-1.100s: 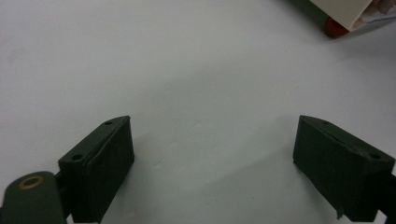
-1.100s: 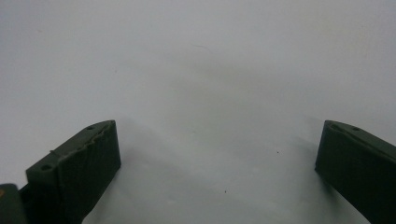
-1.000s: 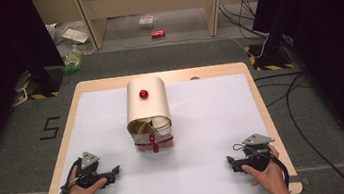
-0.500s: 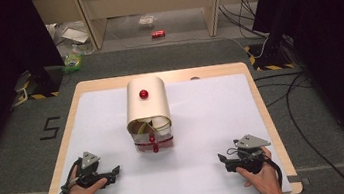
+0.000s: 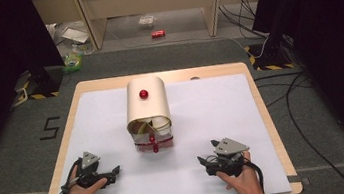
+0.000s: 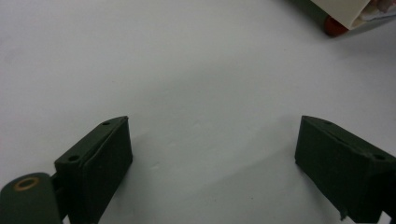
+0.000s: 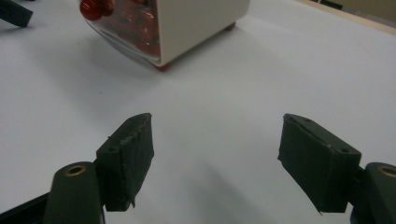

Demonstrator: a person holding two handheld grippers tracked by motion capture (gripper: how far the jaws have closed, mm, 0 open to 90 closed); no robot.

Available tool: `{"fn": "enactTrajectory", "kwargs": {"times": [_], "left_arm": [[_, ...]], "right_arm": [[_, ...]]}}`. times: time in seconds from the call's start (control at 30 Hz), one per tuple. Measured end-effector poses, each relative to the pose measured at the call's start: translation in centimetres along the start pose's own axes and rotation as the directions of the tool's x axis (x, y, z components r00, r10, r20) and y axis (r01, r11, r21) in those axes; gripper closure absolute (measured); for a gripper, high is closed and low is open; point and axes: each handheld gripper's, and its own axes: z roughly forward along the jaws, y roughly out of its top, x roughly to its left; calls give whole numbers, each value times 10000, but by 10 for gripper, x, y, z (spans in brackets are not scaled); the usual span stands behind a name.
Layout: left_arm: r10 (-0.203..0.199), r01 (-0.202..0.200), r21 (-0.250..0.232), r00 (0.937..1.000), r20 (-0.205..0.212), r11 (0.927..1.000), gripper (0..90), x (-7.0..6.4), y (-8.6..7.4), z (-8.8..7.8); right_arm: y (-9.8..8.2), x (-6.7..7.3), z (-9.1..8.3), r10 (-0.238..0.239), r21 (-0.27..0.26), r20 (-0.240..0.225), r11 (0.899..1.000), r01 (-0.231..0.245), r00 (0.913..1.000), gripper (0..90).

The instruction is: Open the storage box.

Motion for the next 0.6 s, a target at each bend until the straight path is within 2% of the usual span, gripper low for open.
{"fn": "enactTrajectory", "kwargs": {"times": [0.03,0.07,0.17,0.33,0.4,0.6], "left_arm": [[0,0,0,10000,0,10000,101,0,0,0],[-4,4,-1,10000,4,10000,101,0,0,0],[1,-1,-1,10000,0,10000,101,0,0,0],[2,-2,2,10000,-1,10000,100,0,0,0],[0,0,1,10000,3,10000,101,0,0,0],[-3,3,-4,10000,8,10000,100,0,0,0]], "right_arm": [[0,0,0,0,0,0,10000,0,10000,273],[5,6,4,-293,-140,-19,9995,292,9996,285],[12,15,13,-668,-289,-215,9974,662,9975,318],[21,33,26,-1341,-642,-678,9895,1298,9886,363],[26,40,30,-1722,-786,-809,9830,1659,9817,377],[38,57,41,-2700,-1407,-682,9557,2587,9604,422]]}}
